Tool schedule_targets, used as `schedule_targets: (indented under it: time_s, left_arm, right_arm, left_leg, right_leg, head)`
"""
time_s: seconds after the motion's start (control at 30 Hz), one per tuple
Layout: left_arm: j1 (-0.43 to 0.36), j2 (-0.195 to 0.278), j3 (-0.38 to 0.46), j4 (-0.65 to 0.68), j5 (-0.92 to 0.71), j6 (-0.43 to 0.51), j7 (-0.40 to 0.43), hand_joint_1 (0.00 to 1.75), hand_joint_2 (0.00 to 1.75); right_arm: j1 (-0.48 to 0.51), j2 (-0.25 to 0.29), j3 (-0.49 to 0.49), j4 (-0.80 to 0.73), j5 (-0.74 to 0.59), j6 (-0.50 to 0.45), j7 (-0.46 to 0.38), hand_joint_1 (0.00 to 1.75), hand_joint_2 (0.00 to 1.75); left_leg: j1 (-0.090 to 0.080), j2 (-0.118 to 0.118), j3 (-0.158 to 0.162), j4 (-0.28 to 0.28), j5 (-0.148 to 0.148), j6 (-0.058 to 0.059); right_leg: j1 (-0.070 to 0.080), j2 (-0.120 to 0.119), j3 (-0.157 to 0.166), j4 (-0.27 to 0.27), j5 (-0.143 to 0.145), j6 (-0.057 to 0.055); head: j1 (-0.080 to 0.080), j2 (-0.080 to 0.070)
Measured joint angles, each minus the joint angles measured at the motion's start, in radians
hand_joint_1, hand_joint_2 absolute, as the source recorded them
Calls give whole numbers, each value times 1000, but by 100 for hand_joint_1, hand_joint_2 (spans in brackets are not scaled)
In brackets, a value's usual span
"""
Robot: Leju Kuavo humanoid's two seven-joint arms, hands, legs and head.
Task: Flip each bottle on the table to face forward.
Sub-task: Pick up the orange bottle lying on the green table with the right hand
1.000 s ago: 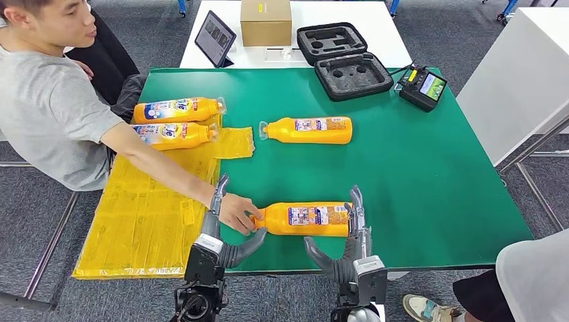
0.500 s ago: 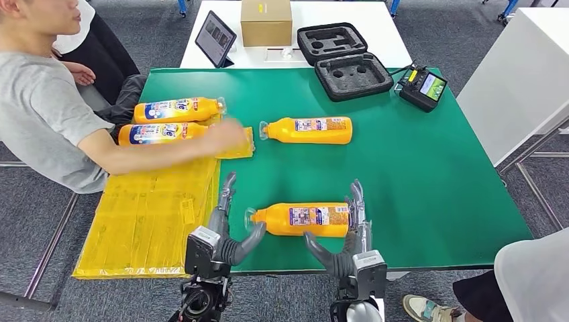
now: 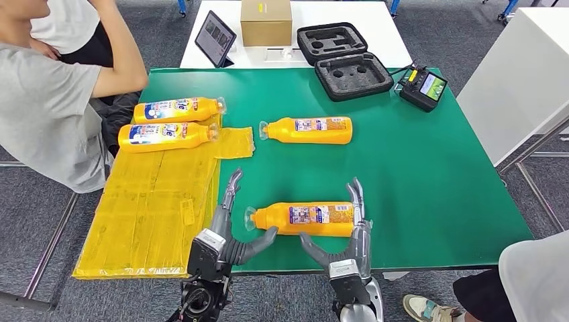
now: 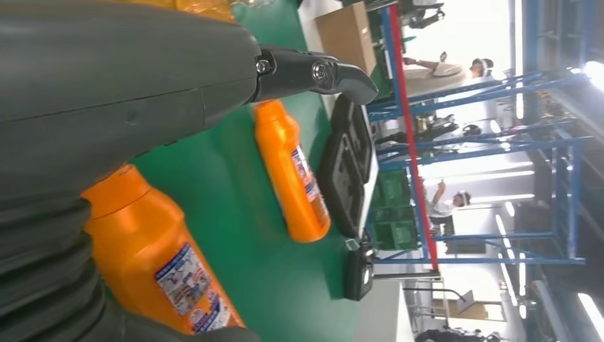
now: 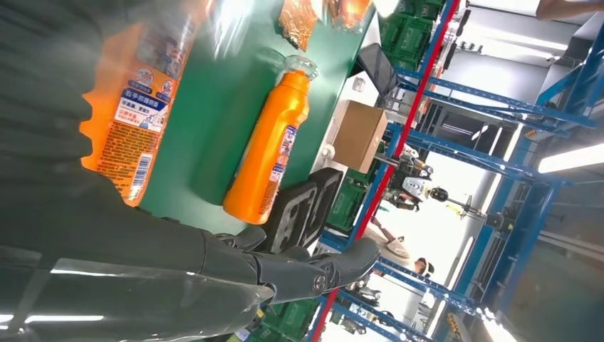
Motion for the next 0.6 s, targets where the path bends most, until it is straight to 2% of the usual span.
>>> schedule_targets:
  time_s: [0.43, 0.6]
  left_arm:
    - [7, 3, -2, -26, -26, -1, 0, 0, 175]
    - [10, 5, -5, -32, -34, 11, 0, 0, 175]
  right_arm:
    - [2, 1, -5, 21, 105, 0, 0, 0, 175]
    - [7, 25, -53, 38, 360, -1, 6, 0, 175]
  left_leg:
    - [0, 0, 0, 0, 0, 0]
    - [0, 0, 0, 0, 0, 0]
  right_leg:
    - [0, 0, 0, 0, 0, 0]
    - [0, 0, 0, 0, 0, 0]
  head:
    - [0, 0]
    - [0, 0]
